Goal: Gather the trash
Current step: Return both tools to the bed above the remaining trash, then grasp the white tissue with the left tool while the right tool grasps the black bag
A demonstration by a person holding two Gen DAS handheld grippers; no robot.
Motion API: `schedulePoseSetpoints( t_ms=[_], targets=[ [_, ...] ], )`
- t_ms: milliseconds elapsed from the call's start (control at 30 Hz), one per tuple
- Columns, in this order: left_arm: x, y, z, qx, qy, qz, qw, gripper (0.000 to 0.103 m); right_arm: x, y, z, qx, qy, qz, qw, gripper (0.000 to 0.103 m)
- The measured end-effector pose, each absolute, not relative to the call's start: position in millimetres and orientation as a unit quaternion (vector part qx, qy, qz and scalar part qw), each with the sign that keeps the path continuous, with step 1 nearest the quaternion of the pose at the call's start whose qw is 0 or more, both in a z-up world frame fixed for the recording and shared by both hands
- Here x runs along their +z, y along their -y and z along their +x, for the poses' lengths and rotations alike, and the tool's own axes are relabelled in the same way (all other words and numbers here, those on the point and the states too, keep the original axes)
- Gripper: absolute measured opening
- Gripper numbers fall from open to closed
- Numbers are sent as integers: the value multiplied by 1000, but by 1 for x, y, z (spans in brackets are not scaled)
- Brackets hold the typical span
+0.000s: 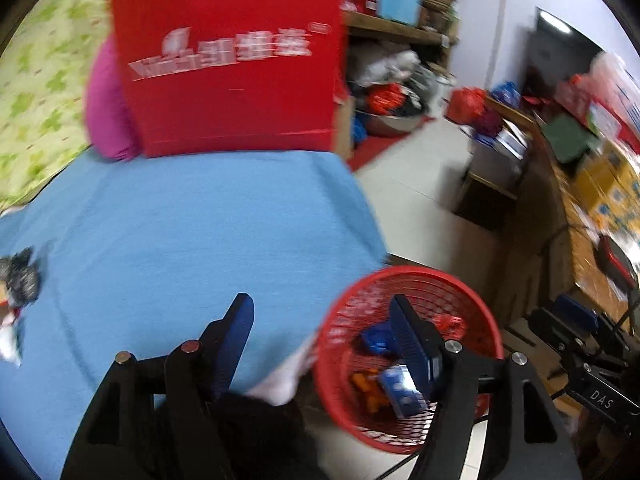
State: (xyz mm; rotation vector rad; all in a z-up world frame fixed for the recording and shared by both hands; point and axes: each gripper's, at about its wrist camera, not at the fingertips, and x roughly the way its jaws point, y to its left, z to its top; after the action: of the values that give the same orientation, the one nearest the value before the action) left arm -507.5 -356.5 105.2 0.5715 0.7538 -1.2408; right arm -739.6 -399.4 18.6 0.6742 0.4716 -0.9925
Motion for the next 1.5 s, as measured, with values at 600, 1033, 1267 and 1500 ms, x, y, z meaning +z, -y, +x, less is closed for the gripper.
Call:
schedulePoseSetpoints(
  t_ms=[600,1033,1267,1500],
  targets=[
    [103,209,-322,-385,-388,139,826,71,87,353,-585,-321,-259,247,877,79],
    [85,107,-208,-257,-421,60,868,72,129,289,-420,-179,-239,179,937,79],
    [79,104,-167,-229,-431,56,871,72,105,273,-349,-136,-253,142,947,79],
    [74,140,-141,-241,-433,76,866,72,58,290,-334,-134,-283,176,933,79]
  ],
)
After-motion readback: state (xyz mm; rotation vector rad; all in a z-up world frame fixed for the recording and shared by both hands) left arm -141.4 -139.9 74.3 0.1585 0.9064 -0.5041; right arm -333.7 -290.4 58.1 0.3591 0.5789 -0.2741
